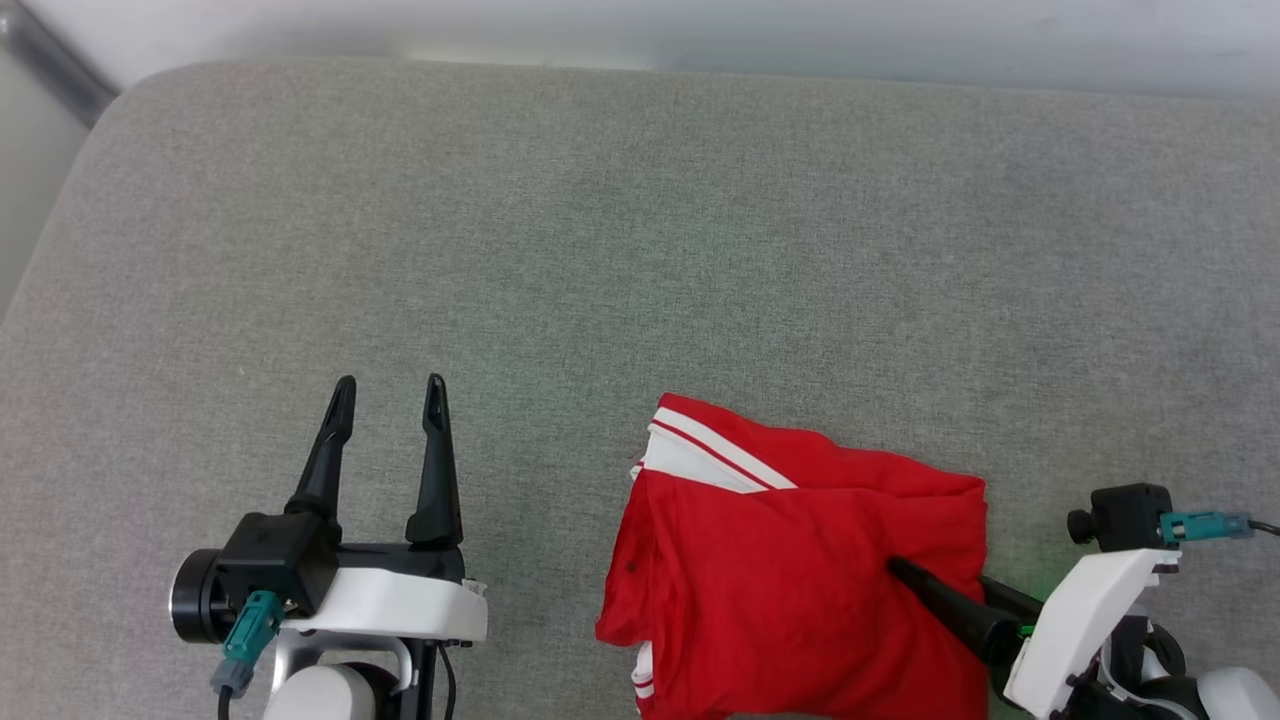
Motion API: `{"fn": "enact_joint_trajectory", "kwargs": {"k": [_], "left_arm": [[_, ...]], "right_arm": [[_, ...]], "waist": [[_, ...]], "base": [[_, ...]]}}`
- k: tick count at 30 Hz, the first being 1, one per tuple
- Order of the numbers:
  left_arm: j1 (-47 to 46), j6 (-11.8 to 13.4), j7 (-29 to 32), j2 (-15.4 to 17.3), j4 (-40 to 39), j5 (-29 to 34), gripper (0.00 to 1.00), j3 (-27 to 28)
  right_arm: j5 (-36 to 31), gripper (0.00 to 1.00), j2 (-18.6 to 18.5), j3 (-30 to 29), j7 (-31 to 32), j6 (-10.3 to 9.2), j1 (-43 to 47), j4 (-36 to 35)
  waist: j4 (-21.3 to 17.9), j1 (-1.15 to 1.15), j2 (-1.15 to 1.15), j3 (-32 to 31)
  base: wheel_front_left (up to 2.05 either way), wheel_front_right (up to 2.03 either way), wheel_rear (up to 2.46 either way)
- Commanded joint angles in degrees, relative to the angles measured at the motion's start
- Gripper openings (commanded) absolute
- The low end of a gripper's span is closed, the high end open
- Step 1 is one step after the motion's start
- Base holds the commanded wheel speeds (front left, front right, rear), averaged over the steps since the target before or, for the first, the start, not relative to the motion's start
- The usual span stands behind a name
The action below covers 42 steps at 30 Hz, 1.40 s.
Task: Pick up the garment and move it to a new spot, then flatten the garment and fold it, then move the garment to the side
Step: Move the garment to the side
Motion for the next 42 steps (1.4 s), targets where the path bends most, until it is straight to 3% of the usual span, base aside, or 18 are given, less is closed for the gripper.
{"fn": "enact_joint_trajectory", "kwargs": {"k": [1, 2, 3, 9, 13, 19, 25, 32, 42], "left_arm": [[-0.76, -0.54, -0.27, -0.59, 0.24, 0.86, 1.00, 0.72], [-0.76, -0.54, -0.27, -0.59, 0.24, 0.86, 1.00, 0.72], [-0.67, -0.78, -0.27, -0.74, 0.34, 1.06, 1.00, 1.07], [1.01, -2.35, -0.27, -1.25, 1.74, 2.10, 1.00, 1.88], [1.69, -3.04, -0.26, -1.25, 1.80, 3.07, 1.00, 2.64], [3.73, -3.52, -0.26, -0.99, 2.03, 3.79, 1.00, 3.07], [3.56, -4.36, -0.25, -1.44, 1.79, 4.11, 1.00, 2.54], [0.66, -5.55, -0.20, -1.46, 0.64, 5.09, 1.00, 2.07], [-5.50, -7.66, 0.73, -0.11, -0.66, 7.00, 1.00, -0.71]], "right_arm": [[0.89, 0.14, 0.21, 1.83, 1.67, -0.18, 0.73, 2.85], [0.89, 0.14, 0.21, 1.83, 1.67, -0.18, 0.73, 2.85], [1.14, 0.00, 0.11, 2.11, 1.57, -0.18, 0.45, 3.09], [0.56, 0.00, -1.03, 4.10, -0.46, -0.14, -0.72, 2.45], [-3.92, 0.00, -3.24, 5.66, -2.54, -0.14, -3.76, 1.28], [-10.55, 0.00, -5.07, 5.20, -3.04, -0.12, -6.34, 2.50], [-14.84, 0.00, -7.29, 1.19, -2.07, -0.10, -7.35, 4.01], [-17.96, 0.00, -7.58, -2.87, -4.81, -0.11, -14.48, 9.05], [-23.74, 0.00, -10.20, -8.13, -13.09, -0.11, -27.48, 20.23]], "waist": [[0.00, 0.00, 0.00, 0.25], [0.00, 0.00, 0.00, 0.25], [-0.14, 0.00, 0.00, 0.16], [-1.34, 0.00, 0.00, -2.81], [-4.10, 0.00, 0.00, -4.64], [-10.02, 0.00, 0.00, -7.48], [-17.37, 0.00, 0.00, -8.23], [-25.65, 0.00, 0.00, -4.19], [-28.47, 0.00, 0.00, 5.21]], "base": [[0.00, 0.00, 0.00], [0.00, 0.00, 0.00], [0.00, 0.00, 0.00], [0.00, 0.00, 0.00], [0.00, 0.00, 0.00], [0.00, 0.00, 0.00], [0.00, 0.00, 0.00], [0.00, 0.00, 0.00], [0.00, 0.00, 0.00]]}}
